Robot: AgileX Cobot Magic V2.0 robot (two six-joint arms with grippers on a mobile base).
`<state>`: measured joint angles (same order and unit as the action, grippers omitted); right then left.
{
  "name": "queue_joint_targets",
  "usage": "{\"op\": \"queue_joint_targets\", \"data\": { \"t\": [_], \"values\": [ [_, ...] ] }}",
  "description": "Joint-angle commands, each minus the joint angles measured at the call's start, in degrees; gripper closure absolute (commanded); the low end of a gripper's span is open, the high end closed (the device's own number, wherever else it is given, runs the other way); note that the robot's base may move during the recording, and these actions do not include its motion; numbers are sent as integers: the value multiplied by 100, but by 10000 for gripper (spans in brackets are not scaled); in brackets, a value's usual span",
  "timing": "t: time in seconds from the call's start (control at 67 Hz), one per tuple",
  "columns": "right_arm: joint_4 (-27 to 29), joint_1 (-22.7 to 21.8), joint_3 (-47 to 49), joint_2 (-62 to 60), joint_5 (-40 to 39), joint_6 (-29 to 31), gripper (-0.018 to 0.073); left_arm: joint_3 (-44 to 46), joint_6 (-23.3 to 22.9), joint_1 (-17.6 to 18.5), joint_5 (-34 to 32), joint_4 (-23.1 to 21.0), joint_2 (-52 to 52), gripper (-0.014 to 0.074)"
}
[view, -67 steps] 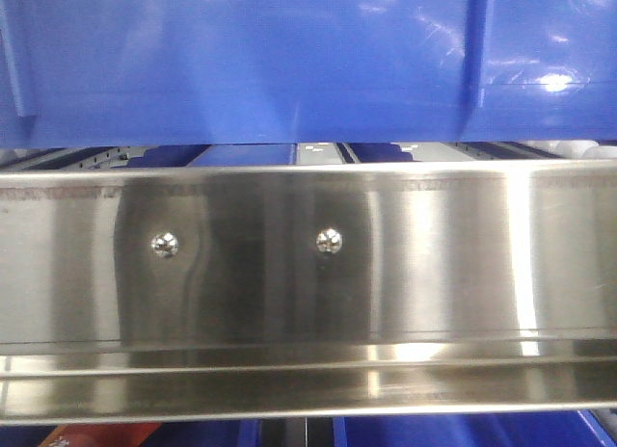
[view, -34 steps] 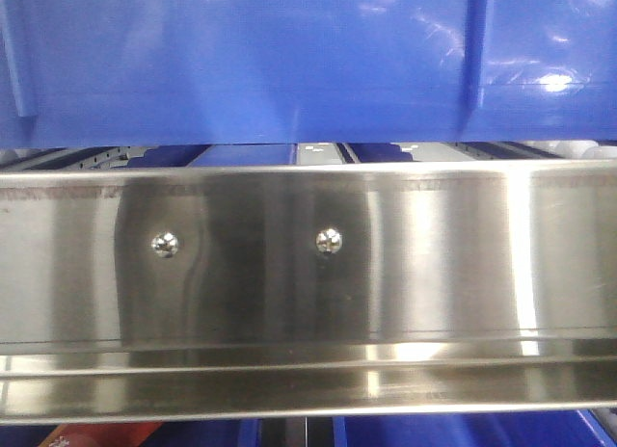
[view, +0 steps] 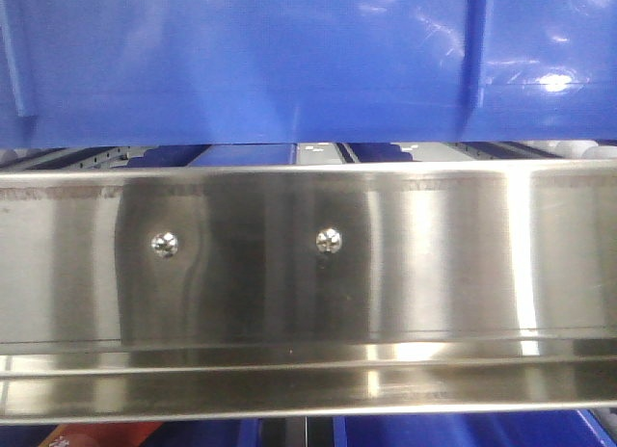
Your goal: Move blue bin to conveyor side
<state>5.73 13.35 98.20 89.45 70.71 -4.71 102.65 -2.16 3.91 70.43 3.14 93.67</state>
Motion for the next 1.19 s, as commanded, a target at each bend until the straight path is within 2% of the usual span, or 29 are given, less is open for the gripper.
{"op": "queue_joint_targets", "data": {
  "t": [0.0,1.179],
  "values": [
    [-67,2,51,-20,-75,-22,1,42,22,-24,-46,6,-67,48],
    [-67,2,51,-32,-75,-22,1,158,22,-24,-46,6,-118,48]
  ]
}}
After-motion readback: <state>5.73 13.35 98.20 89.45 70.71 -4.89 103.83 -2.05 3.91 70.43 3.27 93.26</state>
